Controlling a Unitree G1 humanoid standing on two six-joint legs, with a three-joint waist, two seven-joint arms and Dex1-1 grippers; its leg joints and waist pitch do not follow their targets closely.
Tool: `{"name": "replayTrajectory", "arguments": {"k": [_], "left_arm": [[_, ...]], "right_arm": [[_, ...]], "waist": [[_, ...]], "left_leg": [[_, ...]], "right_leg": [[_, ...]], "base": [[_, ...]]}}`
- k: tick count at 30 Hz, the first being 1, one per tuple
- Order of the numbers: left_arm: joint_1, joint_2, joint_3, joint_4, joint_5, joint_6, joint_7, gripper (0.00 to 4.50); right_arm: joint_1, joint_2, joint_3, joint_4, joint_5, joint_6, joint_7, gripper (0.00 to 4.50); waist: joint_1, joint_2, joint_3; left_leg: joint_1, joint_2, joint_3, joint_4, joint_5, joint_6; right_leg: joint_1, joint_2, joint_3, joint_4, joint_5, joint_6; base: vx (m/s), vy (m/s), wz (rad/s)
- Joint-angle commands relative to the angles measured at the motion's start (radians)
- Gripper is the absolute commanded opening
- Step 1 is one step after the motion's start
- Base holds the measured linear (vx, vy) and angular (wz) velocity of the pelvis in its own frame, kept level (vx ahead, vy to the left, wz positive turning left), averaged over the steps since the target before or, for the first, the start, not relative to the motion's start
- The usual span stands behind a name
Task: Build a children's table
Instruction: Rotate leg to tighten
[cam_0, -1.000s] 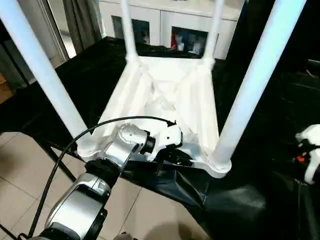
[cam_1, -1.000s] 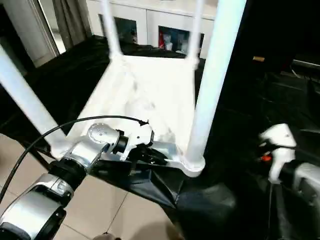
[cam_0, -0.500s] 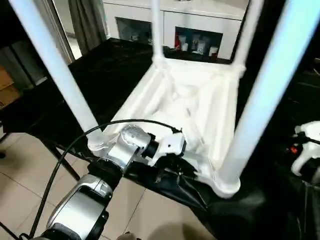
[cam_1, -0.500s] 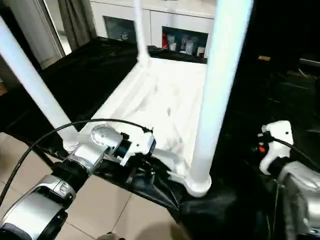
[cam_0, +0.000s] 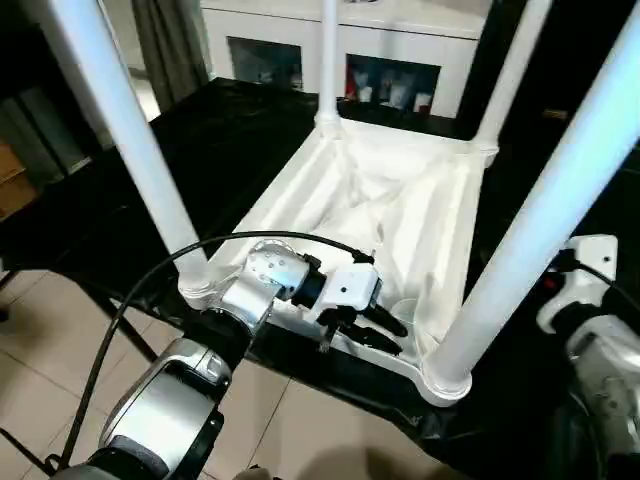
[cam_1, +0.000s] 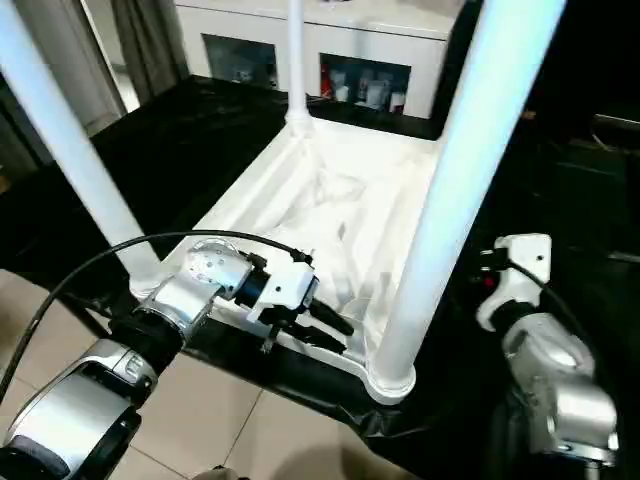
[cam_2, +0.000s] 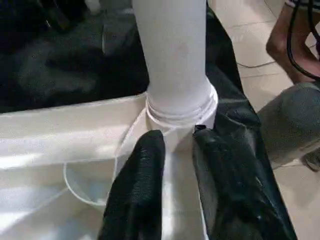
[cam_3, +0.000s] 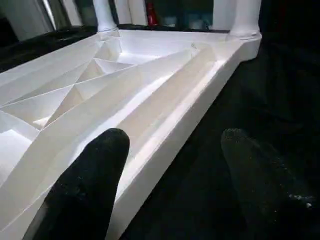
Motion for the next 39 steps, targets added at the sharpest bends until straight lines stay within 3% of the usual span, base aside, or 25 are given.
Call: {"name": "replayTrajectory", "arguments": {"k": [1, 4, 6, 8, 10, 11, 13, 14, 16, 17, 18, 19, 20, 22, 24, 26, 30, 33, 35, 36, 37, 39], "left_arm": [[0.011, 0.023, 0.046, -0.067, -0.048, 0.033, -0.002, 1.46], [0.017, 0.038, 0.112, -0.105, -0.086, 0.098, 0.093, 1.64], [0.014, 0.041, 0.17, -0.091, -0.082, 0.123, 0.246, 1.79], [0.019, 0.043, 0.253, -0.068, -0.061, 0.136, 0.502, 1.88], [0.091, 0.025, 0.338, -0.134, -0.082, 0.207, 0.673, 2.15], [0.091, 0.025, 0.338, -0.134, -0.082, 0.207, 0.673, 2.28], [0.283, -0.054, 0.445, -0.388, -0.095, 0.307, 0.844, 2.3], [0.322, -0.074, 0.456, -0.449, -0.083, 0.316, 0.871, 2.36], [0.383, -0.103, 0.458, -0.543, -0.031, 0.382, 0.927, 2.7], [0.42, -0.119, 0.453, -0.594, 0.013, 0.422, 0.971, 2.7], [0.469, -0.136, 0.438, -0.656, 0.067, 0.449, 1.051, 2.72], [0.483, -0.141, 0.434, -0.672, 0.077, 0.449, 1.074, 2.73], [0.524, -0.147, 0.413, -0.719, 0.079, 0.426, 1.129, 2.79], [0.55, -0.151, 0.408, -0.74, 0.06, 0.367, 1.135, 3.12], [0.583, -0.162, 0.413, -0.789, 0.064, 0.411, 1.156, 3.25], [0.616, -0.173, 0.429, -0.823, 0.051, 0.41, 1.161, 3.4], [0.672, -0.191, 0.444, -0.877, 0.06, 0.452, 1.197, 3.4], [0.704, -0.173, 0.418, -0.898, 0.071, 0.463, 1.222, 3.4], [0.707, -0.171, 0.414, -0.907, 0.066, 0.463, 1.226, 3.4], [0.714, -0.168, 0.407, -0.926, 0.064, 0.474, 1.225, 3.4], [0.716, -0.167, 0.403, -0.93, 0.06, 0.464, 1.218, 3.4], [0.722, -0.162, 0.392, -0.945, 0.046, 0.472, 1.196, 3.4]], "right_arm": [[0.001, 0.022, 0.001, -0.055, 0.005, 0.008, -0.044, 3.35], [0.011, 0.058, -0.012, -0.101, -0.007, 0.023, -0.125, 3.35], [0.016, 0.078, -0.021, -0.116, -0.049, 0.045, -0.209, 3.35], [0.033, 0.097, -0.02, -0.135, -0.125, 0.072, -0.311, 3.35], [0.062, 0.116, -0.009, -0.158, -0.16, 0.077, -0.346, 3.35], [0.062, 0.116, -0.009, -0.158, -0.16, 0.077, -0.346, 3.59], [0.1, 0.13, 0.039, -0.205, -0.194, 0.061, -0.352, 3.65], [0.106, 0.129, 0.05, -0.215, -0.201, 0.06, -0.351, 3.71], [0.114, 0.13, 0.064, -0.231, -0.207, 0.061, -0.354, 4.08], [0.121, 0.132, 0.071, -0.242, -0.207, 0.063, -0.358, 4.08], [0.132, 0.14, 0.081, -0.26, -0.21, 0.063, -0.369, 4.12], [0.137, 0.142, 0.085, -0.267, -0.211, 0.064, -0.371, 4.18], [0.153, 0.15, 0.099, -0.288, -0.22, 0.071, -0.378, 4.29], [0.165, 0.157, 0.106, -0.298, -0.227, 0.073, -0.382, 4.5], [0.175, 0.164, 0.106, -0.301, -0.235, 0.073, -0.385, 4.5], [0.178, 0.166, 0.105, -0.3, -0.237, 0.072, -0.386, 4.5], [0.176, 0.165, 0.112, -0.299, -0.245, 0.073, -0.393, 4.5], [0.169, 0.143, 0.148, -0.29, -0.266, 0.074, -0.371, 4.5], [0.169, 0.142, 0.152, -0.286, -0.265, 0.07, -0.364, 4.5], [0.173, 0.147, 0.151, -0.281, -0.264, 0.061, -0.363, 4.5], [0.174, 0.15, 0.149, -0.28, -0.258, 0.068, -0.362, 4.5], [0.175, 0.16, 0.144, -0.277, -0.243, 0.074, -0.355, 4.5]], "waist": [[-0.004, -0.017, -0.073], [-0.016, -0.018, -0.072], [-0.023, -0.019, -0.072], [-0.03, -0.021, -0.069], [-0.036, -0.033, -0.065], [-0.036, -0.028, -0.068], [-0.045, -0.039, -0.062], [-0.053, -0.038, -0.064], [-0.056, -0.031, -0.065], [-0.056, -0.035, -0.066], [-0.058, -0.046, -0.065], [-0.056, -0.041, -0.057], [-0.053, -0.048, -0.059], [-0.05, -0.047, -0.053], [-0.054, -0.051, -0.053], [-0.055, -0.052, -0.051], [-0.062, -0.059, -0.054], [-0.069, -0.067, -0.052], [-0.07, -0.062, -0.054], [-0.072, -0.077, -0.052], [-0.07, -0.072, -0.053], [-0.068, -0.077, -0.054]], "left_leg": [[0.005, 0.03, -0.004, -0.064, -0.137, 0.079], [0.004, 0.028, -0.005, -0.065, -0.143, 0.071], [0.006, 0.025, -0.006, -0.065, -0.151, 0.061], [0.007, 0.021, -0.006, -0.066, -0.171, 0.039], [0.004, 0.017, -0.006, -0.067, -0.175, 0.037], [0.003, 0.021, -0.009, -0.068, -0.167, 0.038], [-0.008, 0.021, -0.008, -0.068, -0.145, 0.063], [-0.009, 0.029, -0.009, -0.066, -0.117, 0.085], [-0.004, 0.026, -0.005, -0.063, -0.131, 0.096], [-0.002, 0.029, -0.005, -0.064, -0.135, 0.092], [-0.005, 0.031, -0.006, -0.065, -0.133, 0.093], [-0.006, 0.032, -0.006, -0.068, -0.15, 0.09], [-0.001, 0.032, -0.006, -0.069, -0.181, 0.076], [0.0, 0.029, -0.007, -0.074, -0.219, 0.058], [0.004, 0.031, -0.01, -0.079, -0.261, 0.03], [0.004, 0.028, -0.01, -0.08, -0.277, 0.022], [0.001, 0.027, -0.01, -0.078, -0.277, 0.019], [-0.003, 0.024, -0.01, -0.076, -0.27, 0.025], [-0.001, 0.025, -0.011, -0.076, -0.263, 0.026], [-0.004, 0.025, -0.011, -0.077, -0.269, 0.027], [-0.002, 0.027, -0.012, -0.078, -0.27, 0.025], [-0.005, 0.018, -0.004, -0.072, -0.263, 0.057]], "right_leg": [[0.059, -0.059, 0.042, -0.057, -0.248, -0.193], [0.059, -0.055, 0.042, -0.054, -0.233, -0.195], [0.06, -0.053, 0.04, -0.057, -0.244, -0.19], [0.059, -0.05, 0.037, -0.064, -0.295, -0.166], [0.058, -0.048, 0.037, -0.069, -0.336, -0.137], [0.062, -0.051, 0.038, -0.062, -0.321, -0.14], [0.061, -0.048, 0.038, -0.064, -0.295, -0.145], [0.062, -0.05, 0.04, -0.058, -0.234, -0.168], [0.054, -0.046, 0.039, -0.065, -0.269, -0.16], [0.051, -0.042, 0.041, -0.065, -0.275, -0.146], [0.053, -0.041, 0.041, -0.065, -0.269, -0.139], [0.048, -0.042, 0.04, -0.07, -0.291, -0.126], [0.047, -0.042, 0.04, -0.071, -0.339, -0.107], [0.041, -0.041, 0.04, -0.084, -0.402, -0.075], [0.039, -0.038, 0.041, -0.085, -0.41, -0.051], [0.037, -0.037, 0.042, -0.087, -0.412, -0.038], [0.038, -0.037, 0.044, -0.084, -0.396, -0.03], [0.039, -0.036, 0.043, -0.086, -0.411, -0.016], [0.036, -0.036, 0.044, -0.086, -0.401, -0.014], [0.039, -0.036, 0.043, -0.084, -0.404, -0.012], [0.039, -0.038, 0.043, -0.083, -0.406, -0.014], [0.041, -0.057, 0.053, -0.086, -0.416, -0.024]], "base": [[0.0, 0.0, 0.0], [0.0, 0.0, 0.0], [0.0, 0.0, 0.0], [0.0, 0.0, 0.0], [0.0, 0.0, 0.0], [0.0, 0.0, 0.0], [0.0, 0.0, 0.0], [0.0, 0.0, 0.0], [0.0, 0.0, 0.0], [0.0, 0.0, 0.0], [0.0, 0.0, 0.0], [0.0, 0.0, 0.0], [0.0, 0.0, 0.0], [0.0, 0.0, 0.0], [0.0, 0.0, 0.0], [0.0, 0.0, 0.0], [0.0, 0.0, 0.0], [0.0, 0.0, 0.0], [0.0, 0.0, 0.0], [0.0, 0.0, 0.0], [0.0, 0.0, 0.0], [0.0, 0.0, 0.0]]}}
